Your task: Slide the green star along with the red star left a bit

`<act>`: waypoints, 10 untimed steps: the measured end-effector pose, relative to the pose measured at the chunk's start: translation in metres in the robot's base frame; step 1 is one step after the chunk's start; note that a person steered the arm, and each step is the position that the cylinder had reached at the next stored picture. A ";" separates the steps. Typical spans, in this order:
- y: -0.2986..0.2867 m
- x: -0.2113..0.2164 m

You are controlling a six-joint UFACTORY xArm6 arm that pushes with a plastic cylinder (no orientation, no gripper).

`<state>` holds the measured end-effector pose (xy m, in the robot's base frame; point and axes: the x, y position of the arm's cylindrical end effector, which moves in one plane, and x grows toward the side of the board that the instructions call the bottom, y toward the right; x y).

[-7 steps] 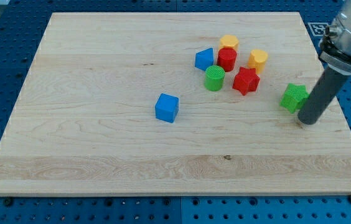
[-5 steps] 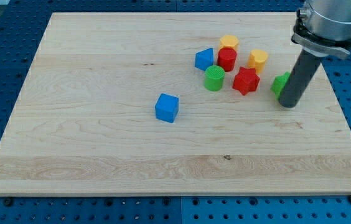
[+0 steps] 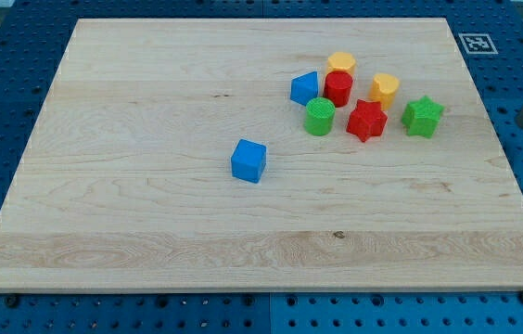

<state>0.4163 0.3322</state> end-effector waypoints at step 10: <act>-0.077 -0.045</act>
<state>0.3717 0.2554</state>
